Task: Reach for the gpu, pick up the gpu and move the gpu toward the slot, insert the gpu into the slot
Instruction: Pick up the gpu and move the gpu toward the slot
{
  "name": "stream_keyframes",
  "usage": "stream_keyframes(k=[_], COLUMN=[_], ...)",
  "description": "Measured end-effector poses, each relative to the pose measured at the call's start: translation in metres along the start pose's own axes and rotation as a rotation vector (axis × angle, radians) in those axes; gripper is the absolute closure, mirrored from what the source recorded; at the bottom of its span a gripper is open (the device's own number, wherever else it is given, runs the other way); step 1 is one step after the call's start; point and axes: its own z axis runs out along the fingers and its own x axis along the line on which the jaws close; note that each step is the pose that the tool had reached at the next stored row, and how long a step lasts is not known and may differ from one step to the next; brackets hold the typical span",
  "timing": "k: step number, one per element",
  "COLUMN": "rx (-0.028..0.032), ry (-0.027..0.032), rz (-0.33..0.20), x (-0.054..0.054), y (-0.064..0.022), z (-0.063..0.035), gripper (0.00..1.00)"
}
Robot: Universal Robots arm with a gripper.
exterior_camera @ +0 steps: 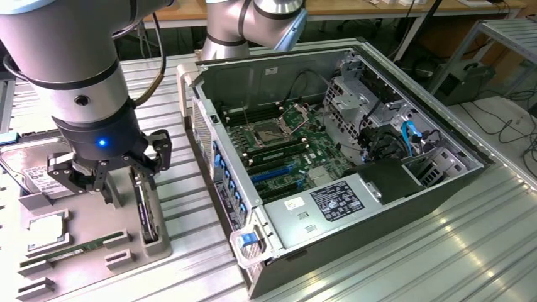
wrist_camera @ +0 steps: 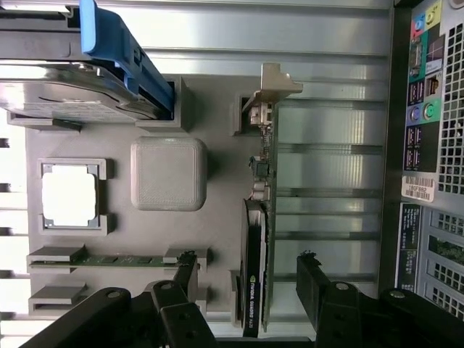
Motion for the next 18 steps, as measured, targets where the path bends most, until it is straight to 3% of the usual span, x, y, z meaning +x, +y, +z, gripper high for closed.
stream_keyframes(k=[18], rx=[0.0008], ry=[0.0007], rz=[0.010], x=[-0.0049], y=[-0.0002], z=[0.0032], gripper=[0.34])
